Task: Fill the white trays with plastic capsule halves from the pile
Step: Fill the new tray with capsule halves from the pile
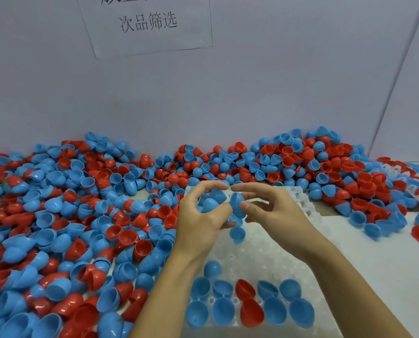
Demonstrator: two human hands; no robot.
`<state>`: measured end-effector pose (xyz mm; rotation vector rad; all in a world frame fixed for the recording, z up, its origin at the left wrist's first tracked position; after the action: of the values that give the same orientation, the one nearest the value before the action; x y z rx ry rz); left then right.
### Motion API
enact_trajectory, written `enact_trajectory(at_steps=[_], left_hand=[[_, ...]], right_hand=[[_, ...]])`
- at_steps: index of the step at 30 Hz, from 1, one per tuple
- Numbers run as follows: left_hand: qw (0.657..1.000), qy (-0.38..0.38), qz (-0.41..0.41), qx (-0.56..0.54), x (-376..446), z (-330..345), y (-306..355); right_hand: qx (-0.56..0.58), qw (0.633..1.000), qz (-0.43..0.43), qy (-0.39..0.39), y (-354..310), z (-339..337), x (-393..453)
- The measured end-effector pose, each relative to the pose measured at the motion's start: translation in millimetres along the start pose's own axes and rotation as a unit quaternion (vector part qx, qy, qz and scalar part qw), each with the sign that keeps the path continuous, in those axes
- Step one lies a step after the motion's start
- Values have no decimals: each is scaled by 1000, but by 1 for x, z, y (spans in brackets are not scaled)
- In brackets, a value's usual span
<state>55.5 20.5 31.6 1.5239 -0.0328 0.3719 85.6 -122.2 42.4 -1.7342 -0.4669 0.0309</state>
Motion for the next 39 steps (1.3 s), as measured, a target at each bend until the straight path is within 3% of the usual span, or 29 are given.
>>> enact_trajectory(at_steps=[14, 24, 28, 31, 33, 37, 39], left_hand=[[1000, 6, 12, 21, 2, -1, 2], [998, 43, 15, 53, 2, -9, 1], [998, 52, 11, 44, 3, -12, 0], [998, 62, 9, 33, 4, -16, -1], [997, 67, 0, 26, 5, -19, -3], [997, 72, -13, 34, 6, -26, -3], [996, 75, -19, 36, 6, -28, -4]], right_hand=[[20, 999, -9, 27, -1, -4, 1], [136, 984, 35, 105, 11, -20, 4], [34, 993, 28, 110, 7, -26, 3], [-112, 987, 8, 114, -1, -37, 3], [-236, 970, 25, 51, -2, -39, 5], [-358, 897, 200, -166, 23, -37, -2], [-368, 895, 186, -168, 9, -30, 9]])
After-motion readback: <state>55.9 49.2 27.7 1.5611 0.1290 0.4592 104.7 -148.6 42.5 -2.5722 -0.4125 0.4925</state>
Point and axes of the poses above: each hand's wrist, its own x-axis towards the middle knuckle, its own z-axis out of the palm, y = z × x, the point moved 10 cm from there along x, towards the middle knuckle, and after that the axes turned 3 degrees about x, right-handed, at the moved point
